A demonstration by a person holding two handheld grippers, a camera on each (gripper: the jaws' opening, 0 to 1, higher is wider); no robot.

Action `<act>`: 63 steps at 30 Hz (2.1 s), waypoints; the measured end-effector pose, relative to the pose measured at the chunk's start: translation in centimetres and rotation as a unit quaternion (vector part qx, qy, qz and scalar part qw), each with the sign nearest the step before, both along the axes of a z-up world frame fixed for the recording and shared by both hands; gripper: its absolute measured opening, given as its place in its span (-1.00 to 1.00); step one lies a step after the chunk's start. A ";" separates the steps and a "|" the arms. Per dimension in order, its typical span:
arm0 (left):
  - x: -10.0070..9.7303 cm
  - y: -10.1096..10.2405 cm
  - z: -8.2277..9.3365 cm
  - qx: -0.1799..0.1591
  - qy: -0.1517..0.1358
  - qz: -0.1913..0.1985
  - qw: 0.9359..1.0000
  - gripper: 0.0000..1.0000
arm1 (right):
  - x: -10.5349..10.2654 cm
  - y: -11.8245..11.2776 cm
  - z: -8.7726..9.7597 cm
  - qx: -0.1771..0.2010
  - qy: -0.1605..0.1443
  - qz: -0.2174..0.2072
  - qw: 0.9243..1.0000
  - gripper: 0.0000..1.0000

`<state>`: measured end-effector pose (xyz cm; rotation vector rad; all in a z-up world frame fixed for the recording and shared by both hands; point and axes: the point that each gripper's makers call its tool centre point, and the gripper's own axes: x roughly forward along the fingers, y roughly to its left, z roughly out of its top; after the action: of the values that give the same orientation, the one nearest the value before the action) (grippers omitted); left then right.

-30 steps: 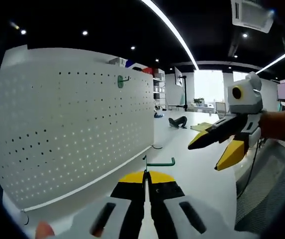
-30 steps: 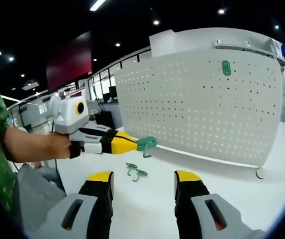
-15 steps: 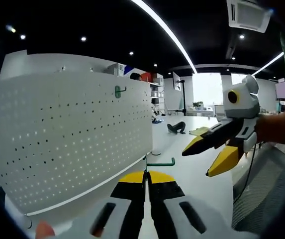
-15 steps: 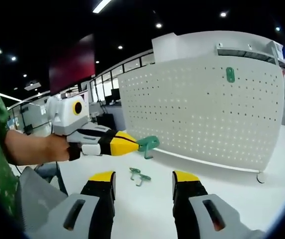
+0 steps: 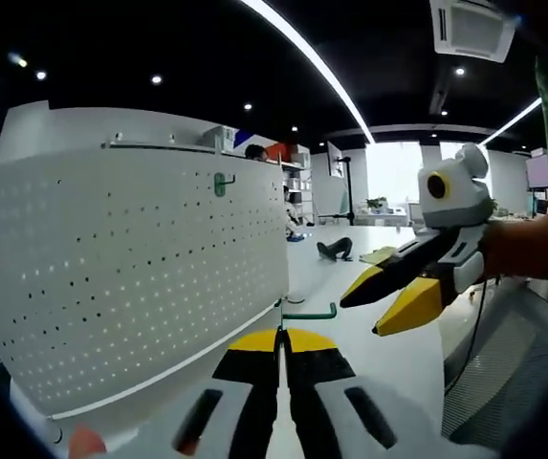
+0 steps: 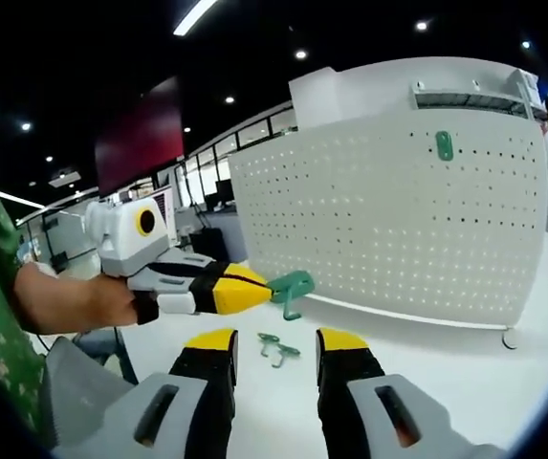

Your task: Insert the hook assembly into the mounting plate slot until the hook locks in place.

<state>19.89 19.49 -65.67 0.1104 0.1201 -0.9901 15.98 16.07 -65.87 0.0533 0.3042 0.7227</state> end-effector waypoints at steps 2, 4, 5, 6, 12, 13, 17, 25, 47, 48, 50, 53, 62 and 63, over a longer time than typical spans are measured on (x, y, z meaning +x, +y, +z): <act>-0.1 -0.1 0.0 0.000 -0.001 -0.002 1.000 -0.97 | 0.0 0.1 0.1 0.003 0.000 0.001 1.000 -0.39; -0.1 -0.2 0.1 0.000 -0.001 -0.004 1.000 -0.97 | 0.0 0.2 0.2 0.004 0.000 0.002 1.000 -0.41; -0.2 -0.3 0.1 -0.001 -0.001 -0.005 1.000 -0.97 | 0.0 0.2 0.1 0.004 0.001 0.003 1.000 -0.42; -0.2 -0.3 0.1 -0.001 -0.001 -0.005 1.000 -0.97 | 0.0 0.3 0.2 0.005 0.000 0.003 1.000 -0.44; -0.3 -0.5 0.1 0.000 -0.002 -0.009 1.000 -0.97 | 0.0 0.6 0.4 0.011 0.000 0.006 1.000 -0.45; -0.3 -0.5 0.1 -0.001 -0.003 -0.009 1.000 -0.97 | 0.0 0.6 0.4 0.010 -0.001 0.005 1.000 -0.45; -0.3 -0.5 0.1 0.001 -0.002 -0.009 1.000 -0.97 | 0.0 0.6 0.6 0.011 -0.004 0.005 1.000 -0.45; -0.2 -0.4 -0.2 0.004 -0.001 -0.007 1.000 -0.97 | 0.0 0.7 1.1 0.015 -0.011 0.006 1.000 -0.46; -0.3 -0.7 -0.4 0.002 0.003 -0.010 1.000 -0.97 | -0.1 1.1 2.6 0.031 -0.032 0.010 0.999 -0.48; -0.3 -0.7 -0.4 0.003 0.003 -0.011 1.000 -0.97 | -0.1 1.0 2.6 0.027 -0.034 0.008 0.999 -0.48; -0.2 -0.7 -0.3 0.003 0.003 -0.009 1.000 -0.97 | 0.0 0.9 2.5 0.028 -0.033 0.006 0.999 -0.48; -0.2 -0.7 -0.3 0.004 0.002 -0.010 1.000 -0.97 | 0.1 0.6 2.4 0.028 -0.031 -0.001 0.999 -0.48; -0.2 -0.6 0.2 0.001 -0.001 -0.008 1.000 -0.97 | 0.5 -0.3 0.9 0.029 -0.002 -0.024 0.999 -0.47; -0.2 -0.6 0.3 0.000 -0.001 -0.009 1.000 -0.97 | 0.5 -0.3 0.8 0.028 -0.001 -0.025 0.999 -0.47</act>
<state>19.66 18.85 -65.42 0.1116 0.1177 -1.0073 16.45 15.74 -65.06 0.1139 0.2797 0.6816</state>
